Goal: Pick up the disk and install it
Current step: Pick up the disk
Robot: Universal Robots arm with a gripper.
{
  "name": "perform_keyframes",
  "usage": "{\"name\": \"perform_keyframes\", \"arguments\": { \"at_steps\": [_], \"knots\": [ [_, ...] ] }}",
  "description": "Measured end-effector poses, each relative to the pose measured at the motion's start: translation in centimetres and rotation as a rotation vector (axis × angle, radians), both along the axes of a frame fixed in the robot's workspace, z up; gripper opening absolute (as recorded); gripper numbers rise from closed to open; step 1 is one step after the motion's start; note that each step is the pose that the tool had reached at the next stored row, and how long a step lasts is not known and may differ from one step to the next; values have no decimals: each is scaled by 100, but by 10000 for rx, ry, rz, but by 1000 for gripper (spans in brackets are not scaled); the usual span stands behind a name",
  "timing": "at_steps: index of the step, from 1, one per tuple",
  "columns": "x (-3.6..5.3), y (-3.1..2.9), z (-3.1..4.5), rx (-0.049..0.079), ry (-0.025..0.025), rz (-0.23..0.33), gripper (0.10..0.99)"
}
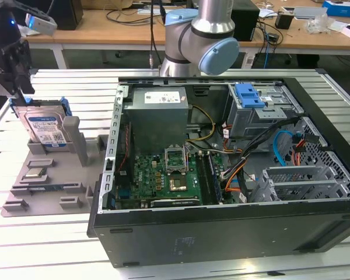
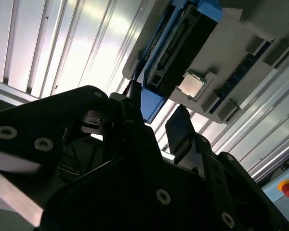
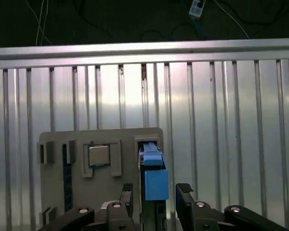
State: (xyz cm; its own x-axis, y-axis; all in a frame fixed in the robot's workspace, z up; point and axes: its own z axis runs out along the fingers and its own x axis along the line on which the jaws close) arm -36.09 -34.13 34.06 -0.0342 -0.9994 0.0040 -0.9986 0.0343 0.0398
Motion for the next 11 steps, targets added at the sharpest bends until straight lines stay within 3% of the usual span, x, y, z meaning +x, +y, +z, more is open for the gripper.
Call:
{"name": "perform_keyframes", "arguments": {
  "at_steps": [1,11],
  "knots": [
    [21,0,-63,-39,2,200,482],
    [49,3,-308,-89,0,669,482]
  ]
}}
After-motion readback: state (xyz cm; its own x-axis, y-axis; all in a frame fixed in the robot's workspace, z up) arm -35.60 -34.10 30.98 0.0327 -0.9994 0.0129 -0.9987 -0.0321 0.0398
